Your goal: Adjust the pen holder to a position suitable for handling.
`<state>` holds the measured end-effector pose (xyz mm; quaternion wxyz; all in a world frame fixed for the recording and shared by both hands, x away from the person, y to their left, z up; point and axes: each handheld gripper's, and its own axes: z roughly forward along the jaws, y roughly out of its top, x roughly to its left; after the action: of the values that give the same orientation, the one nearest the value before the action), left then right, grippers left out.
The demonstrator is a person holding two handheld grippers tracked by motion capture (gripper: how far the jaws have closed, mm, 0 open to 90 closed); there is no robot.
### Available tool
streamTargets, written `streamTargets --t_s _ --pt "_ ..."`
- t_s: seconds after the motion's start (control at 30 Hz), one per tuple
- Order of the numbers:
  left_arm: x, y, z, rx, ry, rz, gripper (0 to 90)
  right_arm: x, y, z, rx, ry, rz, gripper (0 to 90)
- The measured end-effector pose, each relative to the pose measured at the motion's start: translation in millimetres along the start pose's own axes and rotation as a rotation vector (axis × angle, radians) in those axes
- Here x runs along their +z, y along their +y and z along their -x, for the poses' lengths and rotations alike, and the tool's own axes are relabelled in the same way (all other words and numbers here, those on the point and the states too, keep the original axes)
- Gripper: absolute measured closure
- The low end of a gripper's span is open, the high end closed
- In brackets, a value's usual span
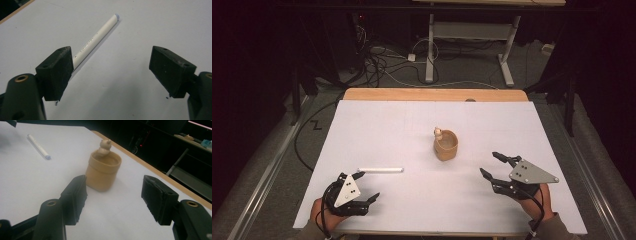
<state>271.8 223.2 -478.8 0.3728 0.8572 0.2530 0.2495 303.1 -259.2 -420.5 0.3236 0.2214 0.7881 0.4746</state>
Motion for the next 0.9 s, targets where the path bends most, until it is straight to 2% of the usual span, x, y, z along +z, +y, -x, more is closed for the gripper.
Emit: streamTargets --t_s 0.13,0.17,0.2,0.27,0.33,0.37,0.47,0.6,0.7,0.9 --pt "0.2 0.1 -0.4 0.000 0.004 0.001 18.7 -6.0 -14.8 0.3 0.007 -0.019 -0.012 33.8" --pt "0.3 0.0 -0.7 -0.002 0.005 0.000 18.7 -8.6 -23.4 -0.2 0.011 -0.029 -0.015 33.3" --pt "0.5 -0.2 -1.0 -0.004 0.005 -0.001 18.7 -8.6 -23.4 -0.2 0.011 -0.029 -0.015 33.3" --pt "1.0 -0.5 -1.6 -0.003 0.007 -0.006 18.7 -11.3 -35.3 -2.7 0.012 -0.053 -0.041 32.3" --pt "1.8 -0.8 -2.1 -0.002 0.009 -0.010 18.7 -11.7 -38.9 -3.6 0.020 -0.058 -0.049 32.1" --pt "2.2 -0.9 -2.4 -0.001 0.011 -0.013 18.7 -11.1 -45.9 -7.1 0.035 -0.059 -0.071 29.8" --pt "2.7 -1.3 -3.7 0.000 0.016 -0.019 18.8 -10.5 -54.0 -13.4 0.028 -0.049 -0.094 28.3" --pt "2.9 -1.8 -4.5 0.002 0.018 -0.022 19.1 -11.6 -58.9 -16.7 0.026 -0.046 -0.098 27.3" --pt "3.0 -1.9 -4.5 0.001 0.017 -0.022 19.1 -14.7 -58.5 -17.3 0.028 -0.051 -0.071 27.2" --pt "2.8 -1.4 -5.3 0.003 0.024 -0.027 19.8 -15.3 -57.7 -16.0 0.031 -0.051 -0.060 26.6"
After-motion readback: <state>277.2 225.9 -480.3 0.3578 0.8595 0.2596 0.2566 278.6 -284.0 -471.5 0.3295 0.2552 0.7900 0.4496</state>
